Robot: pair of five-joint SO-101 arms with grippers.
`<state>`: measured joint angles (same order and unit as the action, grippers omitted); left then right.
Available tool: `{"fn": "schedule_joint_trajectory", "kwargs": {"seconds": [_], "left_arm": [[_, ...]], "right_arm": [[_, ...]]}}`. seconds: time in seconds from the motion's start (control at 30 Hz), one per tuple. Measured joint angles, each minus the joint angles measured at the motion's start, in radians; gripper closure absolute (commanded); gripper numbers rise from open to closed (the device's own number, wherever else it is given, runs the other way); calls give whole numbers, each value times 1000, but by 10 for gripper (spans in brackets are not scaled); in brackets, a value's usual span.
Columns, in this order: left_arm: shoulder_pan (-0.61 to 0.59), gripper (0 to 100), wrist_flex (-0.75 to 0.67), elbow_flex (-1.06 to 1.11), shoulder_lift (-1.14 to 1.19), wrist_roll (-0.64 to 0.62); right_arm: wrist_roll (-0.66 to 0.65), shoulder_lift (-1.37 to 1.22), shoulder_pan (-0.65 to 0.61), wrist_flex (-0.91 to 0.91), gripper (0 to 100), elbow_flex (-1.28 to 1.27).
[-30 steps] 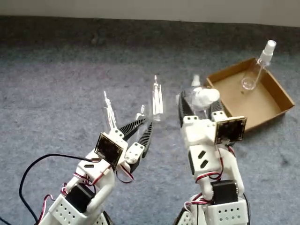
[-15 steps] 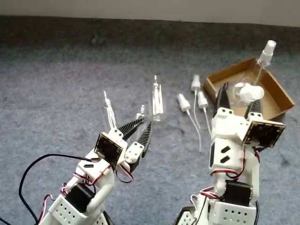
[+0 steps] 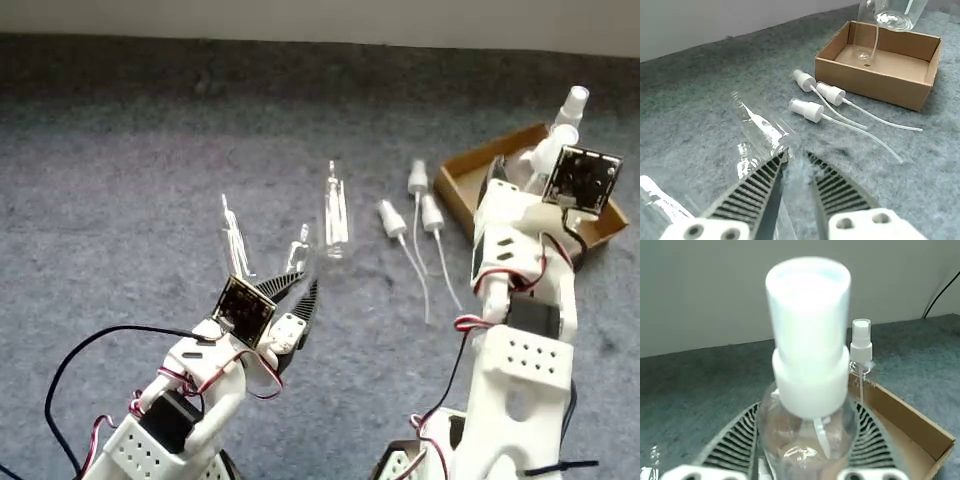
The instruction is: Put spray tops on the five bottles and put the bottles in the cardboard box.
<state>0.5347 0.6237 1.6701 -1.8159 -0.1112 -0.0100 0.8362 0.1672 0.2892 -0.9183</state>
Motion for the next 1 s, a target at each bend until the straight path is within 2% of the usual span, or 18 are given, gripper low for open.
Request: {"fn": "schedule_joint_trajectory", "kwargs": {"seconds": [0.1, 0.43, 1.0], "left_arm": [[0, 993, 0, 0, 0, 0], [-9, 993, 0, 0, 0, 0], [-9, 993, 0, 0, 0, 0]], "right_arm": [[0, -87, -2, -104, 915, 6], [0, -385, -2, -222, 915, 80], [0, -798, -2, -233, 914, 368]]}}
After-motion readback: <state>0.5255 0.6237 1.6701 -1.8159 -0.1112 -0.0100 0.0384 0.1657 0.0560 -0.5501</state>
